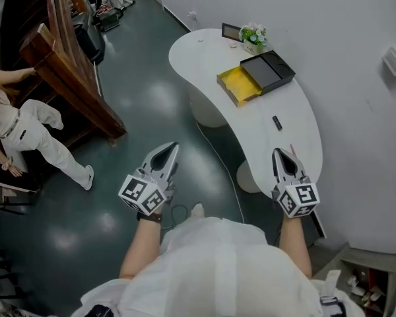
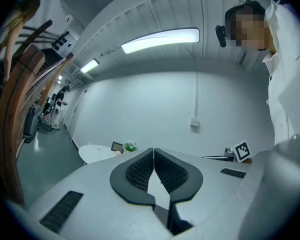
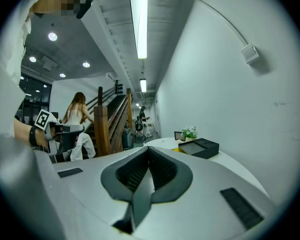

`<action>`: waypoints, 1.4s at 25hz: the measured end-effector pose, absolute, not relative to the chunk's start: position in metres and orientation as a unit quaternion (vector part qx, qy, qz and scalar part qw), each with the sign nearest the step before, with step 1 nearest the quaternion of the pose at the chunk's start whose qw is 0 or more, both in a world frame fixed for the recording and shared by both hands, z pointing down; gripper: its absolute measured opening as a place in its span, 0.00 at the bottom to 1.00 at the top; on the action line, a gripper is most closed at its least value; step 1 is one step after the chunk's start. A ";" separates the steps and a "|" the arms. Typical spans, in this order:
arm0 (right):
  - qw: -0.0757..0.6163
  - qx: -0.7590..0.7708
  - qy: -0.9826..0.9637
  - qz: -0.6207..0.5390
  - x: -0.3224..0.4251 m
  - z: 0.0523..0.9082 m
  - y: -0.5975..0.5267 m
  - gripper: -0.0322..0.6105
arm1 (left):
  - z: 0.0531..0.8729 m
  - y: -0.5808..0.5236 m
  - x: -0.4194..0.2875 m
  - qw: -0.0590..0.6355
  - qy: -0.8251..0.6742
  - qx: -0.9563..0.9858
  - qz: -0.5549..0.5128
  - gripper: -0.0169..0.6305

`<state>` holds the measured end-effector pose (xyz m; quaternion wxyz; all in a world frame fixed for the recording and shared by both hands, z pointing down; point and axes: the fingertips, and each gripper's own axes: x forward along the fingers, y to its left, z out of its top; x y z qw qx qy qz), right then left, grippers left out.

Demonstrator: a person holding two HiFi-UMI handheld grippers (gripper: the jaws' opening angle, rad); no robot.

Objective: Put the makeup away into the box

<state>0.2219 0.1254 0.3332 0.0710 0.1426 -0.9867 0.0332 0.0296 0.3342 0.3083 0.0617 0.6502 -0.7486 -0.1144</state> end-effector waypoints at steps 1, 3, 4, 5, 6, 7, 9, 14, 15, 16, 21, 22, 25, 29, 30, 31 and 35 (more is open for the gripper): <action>0.071 0.145 -0.986 0.034 0.213 0.334 0.126 0.06 | 0.308 0.333 0.022 0.062 -0.745 0.654 -0.114 0.05; 0.072 0.151 -0.985 0.034 0.197 0.335 0.128 0.06 | 0.308 0.332 0.009 0.063 -0.737 0.663 -0.114 0.06; 0.071 0.155 -0.985 0.033 0.189 0.336 0.129 0.06 | 0.309 0.332 0.003 0.064 -0.732 0.669 -0.113 0.05; 0.071 0.158 -0.984 0.031 0.182 0.335 0.131 0.06 | 0.309 0.332 -0.002 0.065 -0.727 0.674 -0.111 0.06; 0.070 0.162 -0.984 0.029 0.175 0.335 0.133 0.06 | 0.309 0.331 -0.007 0.065 -0.722 0.679 -0.110 0.06; 0.071 0.164 -0.984 0.028 0.169 0.335 0.135 0.06 | 0.310 0.330 -0.012 0.066 -0.719 0.684 -0.110 0.05; 0.076 0.164 -0.983 0.028 0.158 0.338 0.138 0.06 | 0.312 0.325 -0.022 0.069 -0.712 0.690 -0.111 0.06; 0.099 0.163 -0.981 0.025 0.144 0.351 0.131 0.06 | 0.318 0.297 -0.033 0.073 -0.694 0.708 -0.112 0.05; 0.100 0.165 -0.981 0.027 0.142 0.354 0.127 0.06 | 0.319 0.289 -0.034 0.072 -0.689 0.713 -0.110 0.06; 0.100 0.167 -0.980 0.029 0.139 0.356 0.122 0.06 | 0.320 0.282 -0.035 0.072 -0.684 0.718 -0.108 0.05; 0.100 0.173 -0.979 0.037 0.119 0.367 0.092 0.06 | 0.322 0.241 -0.047 0.072 -0.669 0.734 -0.093 0.06; 0.100 0.175 -0.979 0.039 0.114 0.368 0.085 0.06 | 0.322 0.232 -0.052 0.075 -0.666 0.737 -0.091 0.06; 0.100 0.185 -0.977 0.044 0.102 0.370 0.059 0.06 | 0.326 0.204 -0.063 0.088 -0.653 0.747 -0.085 0.06; 0.097 0.212 -0.971 0.057 0.091 0.377 0.016 0.06 | 0.330 0.155 -0.080 0.104 -0.632 0.764 -0.079 0.06; 0.098 0.218 -0.969 0.057 0.089 0.379 0.005 0.06 | 0.333 0.141 -0.082 0.108 -0.622 0.772 -0.074 0.06; 0.099 0.224 -0.968 0.056 0.087 0.381 -0.005 0.06 | 0.337 0.127 -0.082 0.111 -0.613 0.779 -0.068 0.06; 0.103 0.252 -0.960 0.059 0.093 0.386 -0.046 0.06 | 0.348 0.069 -0.075 0.129 -0.577 0.805 -0.044 0.05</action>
